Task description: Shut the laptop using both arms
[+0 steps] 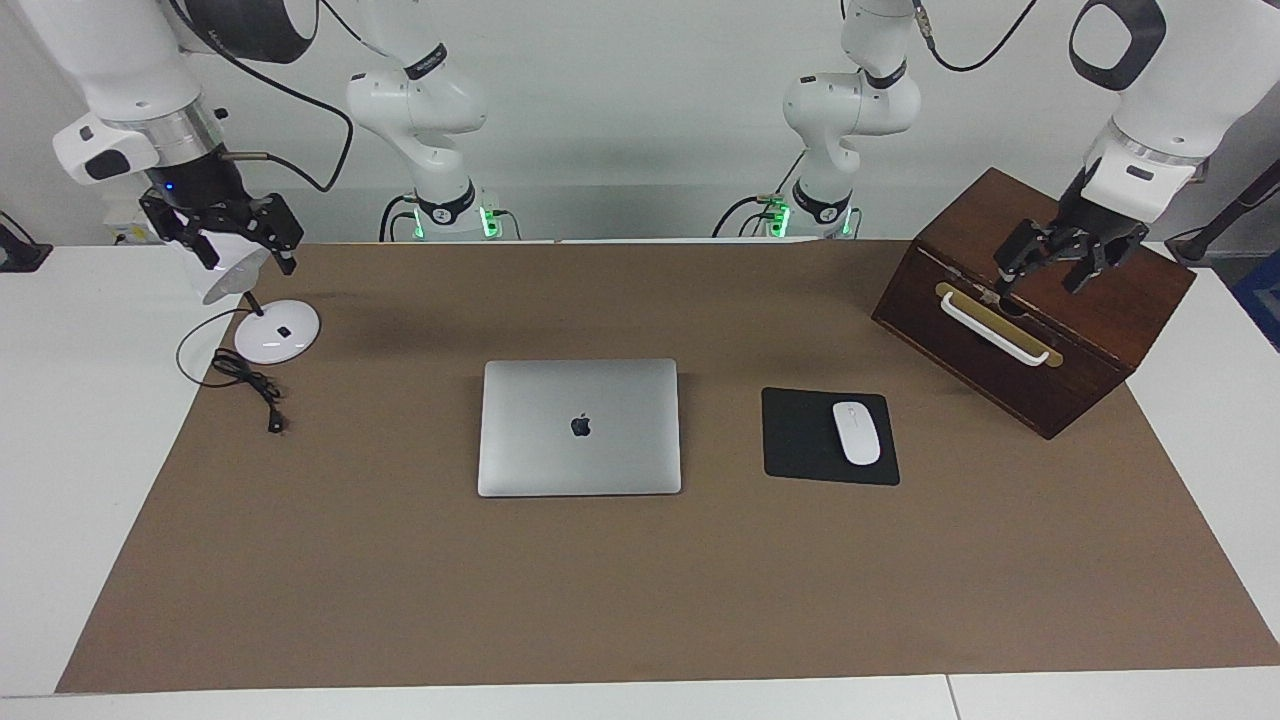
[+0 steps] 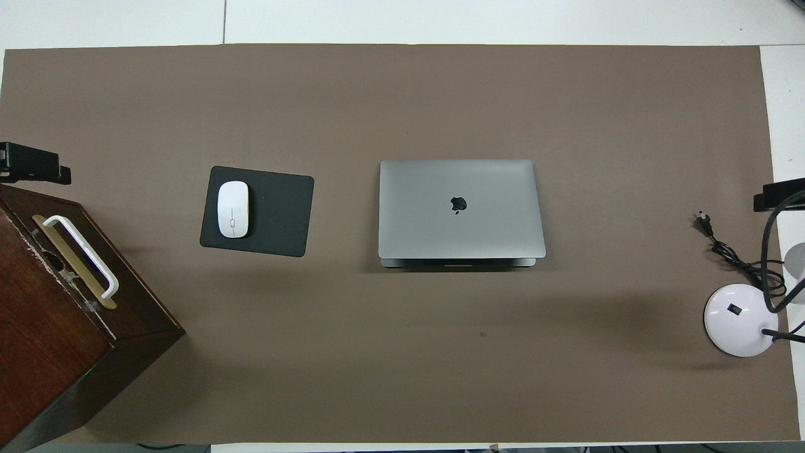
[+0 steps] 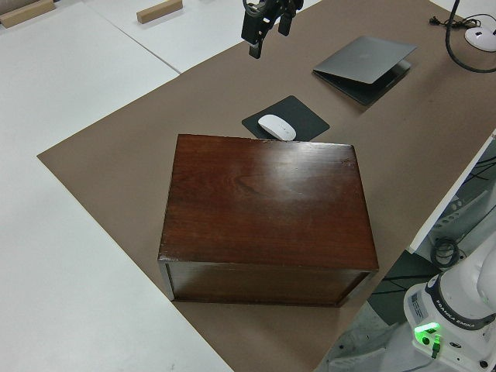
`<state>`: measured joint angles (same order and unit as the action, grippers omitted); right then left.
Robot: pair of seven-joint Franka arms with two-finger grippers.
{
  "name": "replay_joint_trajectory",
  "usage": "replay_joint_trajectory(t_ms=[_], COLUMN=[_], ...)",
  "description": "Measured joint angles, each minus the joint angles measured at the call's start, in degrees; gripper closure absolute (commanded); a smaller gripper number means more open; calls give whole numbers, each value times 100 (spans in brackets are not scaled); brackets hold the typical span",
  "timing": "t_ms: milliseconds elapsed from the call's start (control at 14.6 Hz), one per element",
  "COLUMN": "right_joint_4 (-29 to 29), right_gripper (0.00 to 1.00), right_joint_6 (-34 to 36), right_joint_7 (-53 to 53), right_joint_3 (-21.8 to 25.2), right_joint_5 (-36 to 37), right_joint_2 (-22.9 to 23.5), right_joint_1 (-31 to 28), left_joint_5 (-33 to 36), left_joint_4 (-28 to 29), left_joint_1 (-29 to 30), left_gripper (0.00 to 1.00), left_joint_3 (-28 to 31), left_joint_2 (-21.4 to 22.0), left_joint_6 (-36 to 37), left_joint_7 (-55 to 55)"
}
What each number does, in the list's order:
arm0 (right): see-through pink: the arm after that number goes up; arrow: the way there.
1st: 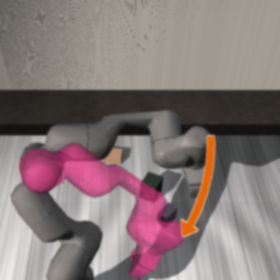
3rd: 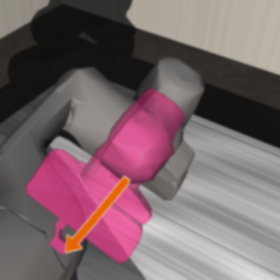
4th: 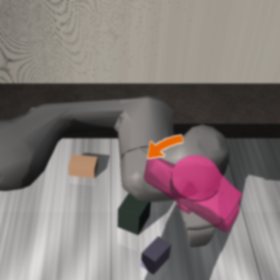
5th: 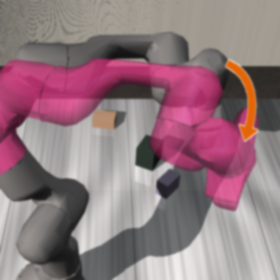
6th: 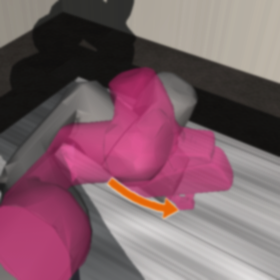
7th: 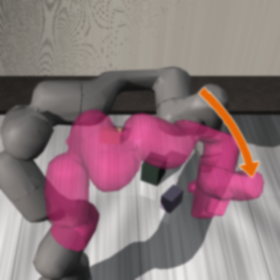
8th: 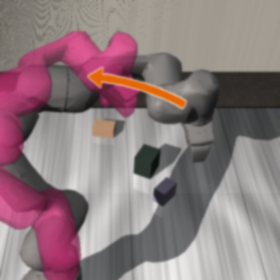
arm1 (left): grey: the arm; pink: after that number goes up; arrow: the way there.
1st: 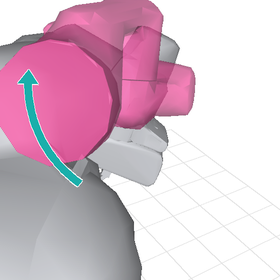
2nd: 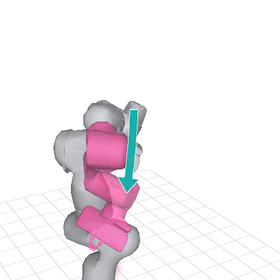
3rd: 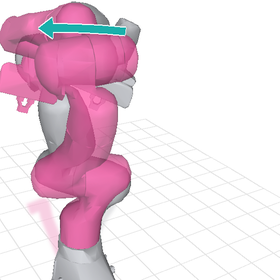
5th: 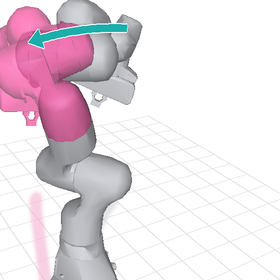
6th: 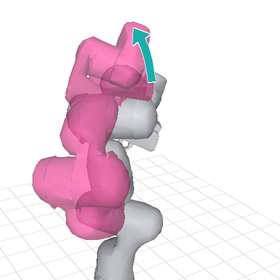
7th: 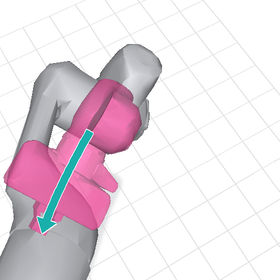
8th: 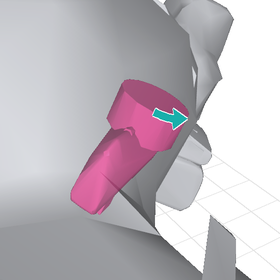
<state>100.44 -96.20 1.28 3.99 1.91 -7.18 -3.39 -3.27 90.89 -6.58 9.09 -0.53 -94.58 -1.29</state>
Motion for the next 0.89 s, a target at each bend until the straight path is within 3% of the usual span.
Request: replay_joint_trajectory(t_ms=[888], right_joint_4=[26], right_gripper=[0], right_joint_6=[0], right_joint_7=[45], right_joint_3=[7], right_joint_5=[0], right_joint_2=[-3], right_joint_1=[-8], left_joint_5=[3], left_joint_4=[31], left_joint_1=[3], left_gripper=[0], left_joint_3=[17], left_joint_2=[149], left_joint_6=[89], left_joint_7=[9])
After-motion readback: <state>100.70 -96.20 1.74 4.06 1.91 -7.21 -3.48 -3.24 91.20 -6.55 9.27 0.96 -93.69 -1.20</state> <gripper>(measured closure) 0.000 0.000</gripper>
